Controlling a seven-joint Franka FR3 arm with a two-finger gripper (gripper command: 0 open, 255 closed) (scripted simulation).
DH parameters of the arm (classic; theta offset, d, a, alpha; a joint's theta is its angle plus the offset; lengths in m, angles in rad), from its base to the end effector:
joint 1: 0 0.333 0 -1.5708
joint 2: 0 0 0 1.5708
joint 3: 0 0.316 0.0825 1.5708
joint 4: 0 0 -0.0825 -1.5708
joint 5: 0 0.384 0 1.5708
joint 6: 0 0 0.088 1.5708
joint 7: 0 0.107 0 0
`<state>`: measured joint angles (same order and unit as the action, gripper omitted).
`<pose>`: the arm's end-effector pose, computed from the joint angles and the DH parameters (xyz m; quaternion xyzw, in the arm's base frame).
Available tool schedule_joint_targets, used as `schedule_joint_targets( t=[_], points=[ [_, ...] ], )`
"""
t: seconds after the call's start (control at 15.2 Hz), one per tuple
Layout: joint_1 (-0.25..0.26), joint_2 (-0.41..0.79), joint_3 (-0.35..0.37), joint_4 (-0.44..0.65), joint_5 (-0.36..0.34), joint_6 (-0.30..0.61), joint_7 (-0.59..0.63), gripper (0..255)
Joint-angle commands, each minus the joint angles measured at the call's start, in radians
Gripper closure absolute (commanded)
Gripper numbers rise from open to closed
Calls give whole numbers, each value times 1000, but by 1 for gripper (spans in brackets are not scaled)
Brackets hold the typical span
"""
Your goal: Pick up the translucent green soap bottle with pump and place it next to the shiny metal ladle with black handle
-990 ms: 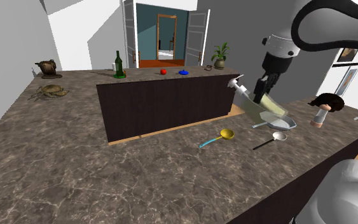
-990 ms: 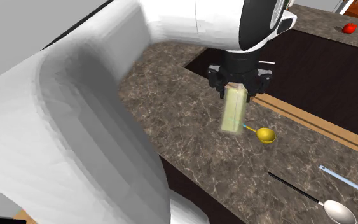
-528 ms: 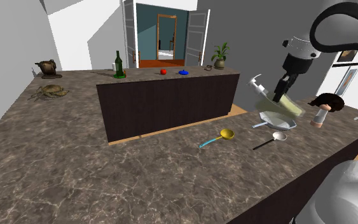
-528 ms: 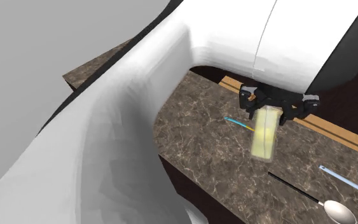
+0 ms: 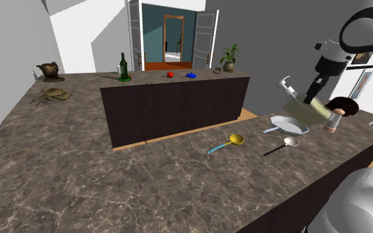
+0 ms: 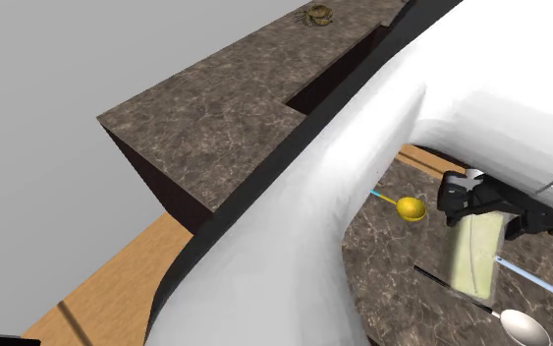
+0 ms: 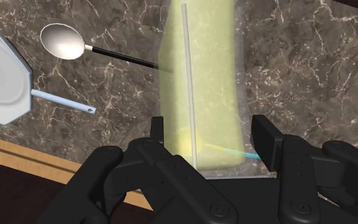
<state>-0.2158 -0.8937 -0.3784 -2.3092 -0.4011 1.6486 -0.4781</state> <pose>0.2053 -0.2452 0.6252 0.9939 -0.0091 0.0596 0.0920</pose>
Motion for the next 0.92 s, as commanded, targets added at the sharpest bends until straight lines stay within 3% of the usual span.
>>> schedule_joint_targets(
  t=[0.0, 0.46, 0.86],
  points=[
    [-9, 7, -51, 19, -28, 5, -52, 255],
    [-5, 82, -230, 131, -93, 36, -217, 255],
    [40, 178, -404, 268, -115, 66, -362, 255]
  ],
)
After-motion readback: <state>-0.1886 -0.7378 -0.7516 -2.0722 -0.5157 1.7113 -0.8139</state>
